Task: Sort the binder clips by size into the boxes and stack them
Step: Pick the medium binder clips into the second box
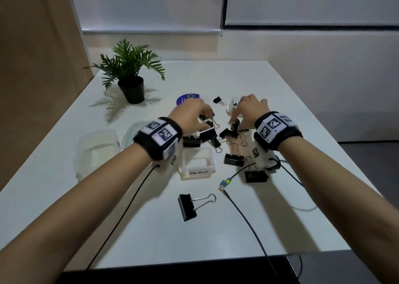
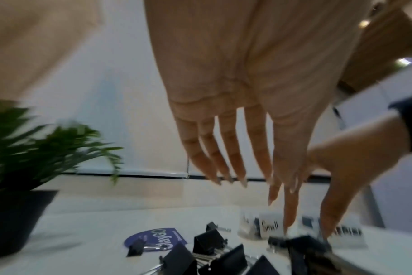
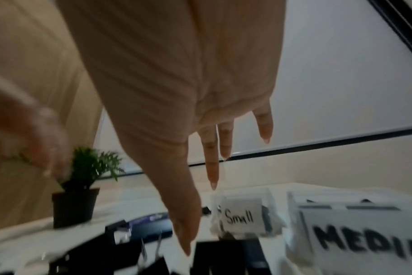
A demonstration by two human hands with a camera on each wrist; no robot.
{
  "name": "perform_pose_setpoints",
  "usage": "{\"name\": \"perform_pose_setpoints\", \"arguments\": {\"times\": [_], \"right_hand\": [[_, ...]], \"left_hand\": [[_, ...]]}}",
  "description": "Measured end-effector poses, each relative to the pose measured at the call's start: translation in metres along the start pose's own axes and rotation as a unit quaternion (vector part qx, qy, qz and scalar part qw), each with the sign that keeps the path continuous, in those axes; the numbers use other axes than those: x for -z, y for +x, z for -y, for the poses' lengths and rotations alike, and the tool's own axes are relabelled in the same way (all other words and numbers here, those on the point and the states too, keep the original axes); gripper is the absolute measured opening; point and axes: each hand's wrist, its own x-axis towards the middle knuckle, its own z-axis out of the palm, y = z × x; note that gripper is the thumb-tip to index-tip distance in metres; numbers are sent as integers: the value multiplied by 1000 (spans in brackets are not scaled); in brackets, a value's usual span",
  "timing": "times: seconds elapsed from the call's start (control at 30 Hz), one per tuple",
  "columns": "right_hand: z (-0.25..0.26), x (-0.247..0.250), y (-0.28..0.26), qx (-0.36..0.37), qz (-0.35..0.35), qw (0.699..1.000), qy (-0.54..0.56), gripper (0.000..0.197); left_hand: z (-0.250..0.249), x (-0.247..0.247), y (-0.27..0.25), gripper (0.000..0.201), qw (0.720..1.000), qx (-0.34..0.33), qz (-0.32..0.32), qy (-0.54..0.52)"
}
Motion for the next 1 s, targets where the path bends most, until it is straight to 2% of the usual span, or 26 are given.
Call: {"name": "perform_pose_setpoints", "arguments": {"times": [0.1, 0.2, 0.37, 0.53, 0.73, 0.83, 1.0], "right_hand": [[2, -11, -6, -17, 25, 1000, 1, 35], [1, -20, -10, -24, 31, 999, 11, 34], [-1, -23, -10, -25, 34, 999, 29, 37], [-1, -24, -5, -21, 22, 999, 30, 30], [-1, -26, 1, -44, 1, 999, 28, 31], [-2, -25, 0, -29, -10, 999, 35, 25], [0, -23, -2, 12, 10, 1000, 12, 36]], "left_hand": [[-10, -14, 28, 14, 998, -24, 49, 29], [-14, -27, 50, 12, 996, -15, 81, 40], [-22, -43, 76, 25, 988, 10, 103, 110], [-20, -53, 87, 29, 983, 30, 153, 95], [-18, -45, 85, 19, 991, 15, 127, 44], [-12, -36, 76, 17, 997, 3, 81, 2], [5, -17, 52, 18, 996, 11, 27, -80]]}}
